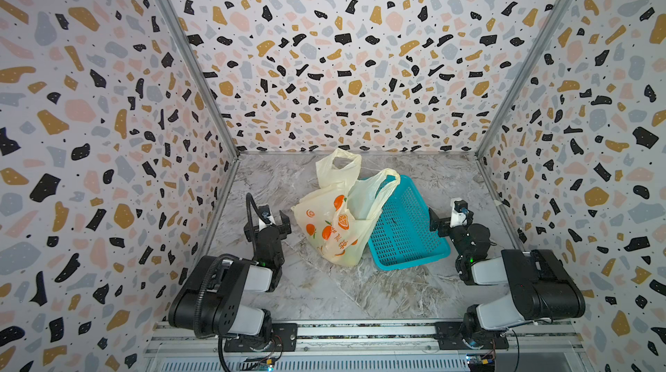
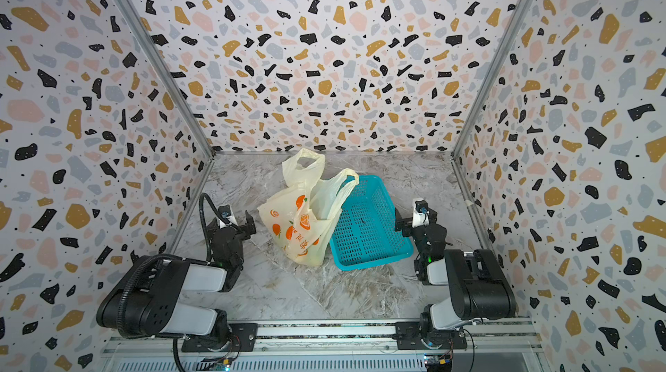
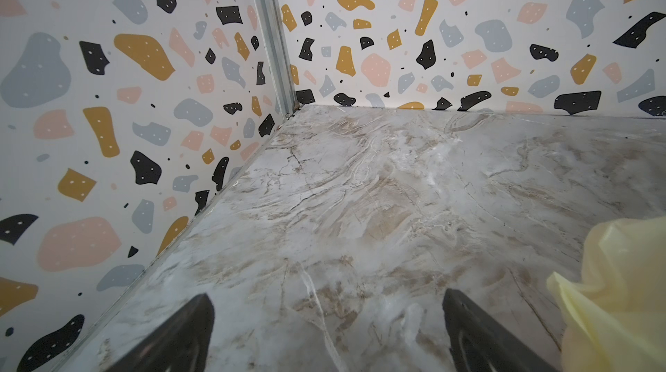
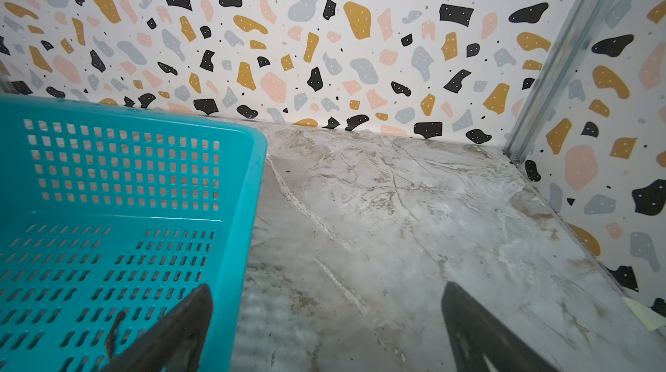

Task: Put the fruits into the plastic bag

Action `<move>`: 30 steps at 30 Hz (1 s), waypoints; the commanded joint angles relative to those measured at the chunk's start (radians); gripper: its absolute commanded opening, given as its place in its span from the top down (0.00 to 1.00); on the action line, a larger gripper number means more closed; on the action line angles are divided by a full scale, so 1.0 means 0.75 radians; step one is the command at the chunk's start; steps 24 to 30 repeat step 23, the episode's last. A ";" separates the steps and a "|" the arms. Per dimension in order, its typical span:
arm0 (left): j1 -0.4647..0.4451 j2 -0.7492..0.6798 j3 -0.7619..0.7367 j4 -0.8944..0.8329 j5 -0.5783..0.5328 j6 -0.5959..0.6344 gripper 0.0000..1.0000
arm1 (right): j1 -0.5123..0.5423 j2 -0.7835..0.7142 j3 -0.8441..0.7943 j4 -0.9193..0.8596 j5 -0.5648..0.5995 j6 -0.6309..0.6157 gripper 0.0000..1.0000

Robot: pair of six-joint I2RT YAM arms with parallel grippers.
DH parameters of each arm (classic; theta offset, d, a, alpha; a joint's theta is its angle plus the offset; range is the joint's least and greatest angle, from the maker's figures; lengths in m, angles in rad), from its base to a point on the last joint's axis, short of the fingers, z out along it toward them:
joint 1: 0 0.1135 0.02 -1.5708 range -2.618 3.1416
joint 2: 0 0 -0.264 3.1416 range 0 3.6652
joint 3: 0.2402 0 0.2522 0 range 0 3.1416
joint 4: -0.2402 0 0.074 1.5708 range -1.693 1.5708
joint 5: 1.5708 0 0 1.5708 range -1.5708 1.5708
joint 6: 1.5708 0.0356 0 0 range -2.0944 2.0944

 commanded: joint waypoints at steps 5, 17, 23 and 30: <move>0.001 -0.002 0.007 0.092 -0.017 0.015 0.01 | 0.002 0.002 0.017 -0.075 -0.008 -0.035 0.01; 0.001 -0.002 0.007 0.094 -0.017 0.014 0.01 | 0.001 0.012 0.030 -0.093 -0.008 -0.036 0.01; 0.001 -0.005 0.007 0.090 -0.017 0.016 0.01 | -0.001 -0.002 0.016 -0.076 -0.010 -0.034 0.01; 0.001 -0.005 0.007 0.090 -0.017 0.016 0.01 | -0.001 -0.002 0.016 -0.076 -0.010 -0.034 0.01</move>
